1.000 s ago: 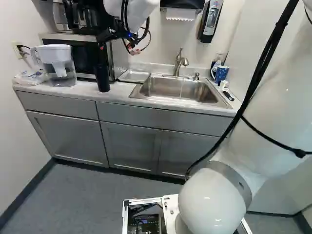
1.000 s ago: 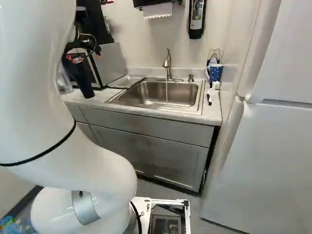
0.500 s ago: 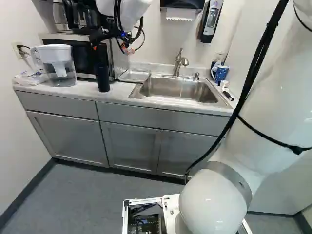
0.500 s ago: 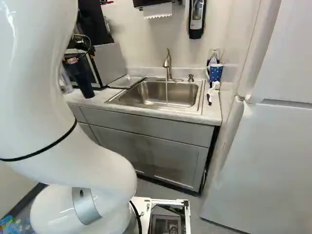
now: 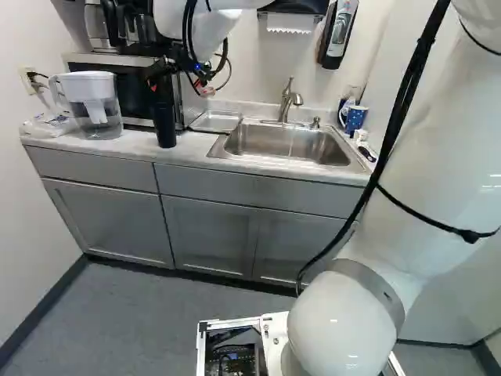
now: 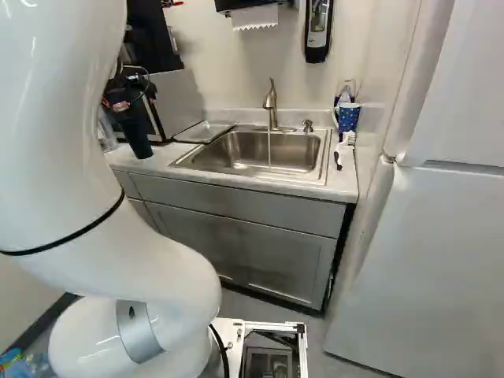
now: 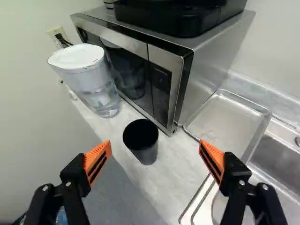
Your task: Rinse the cup and place it in the tray
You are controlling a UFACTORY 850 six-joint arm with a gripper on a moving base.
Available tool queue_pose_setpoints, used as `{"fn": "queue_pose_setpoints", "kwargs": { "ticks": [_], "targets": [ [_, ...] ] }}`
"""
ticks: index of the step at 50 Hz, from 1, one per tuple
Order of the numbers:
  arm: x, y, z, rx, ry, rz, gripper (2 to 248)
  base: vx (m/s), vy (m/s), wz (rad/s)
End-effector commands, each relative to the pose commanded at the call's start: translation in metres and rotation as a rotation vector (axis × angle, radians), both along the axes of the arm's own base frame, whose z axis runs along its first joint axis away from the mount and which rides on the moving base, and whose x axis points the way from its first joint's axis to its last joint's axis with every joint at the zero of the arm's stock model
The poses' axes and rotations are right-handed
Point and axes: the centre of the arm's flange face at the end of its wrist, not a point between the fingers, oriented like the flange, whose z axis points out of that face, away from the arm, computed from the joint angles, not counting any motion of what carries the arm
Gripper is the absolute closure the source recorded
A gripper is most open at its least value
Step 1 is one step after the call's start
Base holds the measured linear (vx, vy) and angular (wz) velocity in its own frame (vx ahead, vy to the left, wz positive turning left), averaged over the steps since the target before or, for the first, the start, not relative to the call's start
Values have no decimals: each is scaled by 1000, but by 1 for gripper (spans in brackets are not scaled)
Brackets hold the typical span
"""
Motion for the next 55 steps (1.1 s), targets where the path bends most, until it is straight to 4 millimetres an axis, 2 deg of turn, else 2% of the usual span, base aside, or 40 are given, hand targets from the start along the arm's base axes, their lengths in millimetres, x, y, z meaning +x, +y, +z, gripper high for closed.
{"fn": "queue_pose_setpoints", "kwargs": {
  "ticks": [19, 55],
  "targets": [
    [4, 4, -20, -9, 13, 1, 3, 0, 0, 0],
    [-3, 14, -57, -14, 20, 22, 3, 0, 0, 0]
  ]
}}
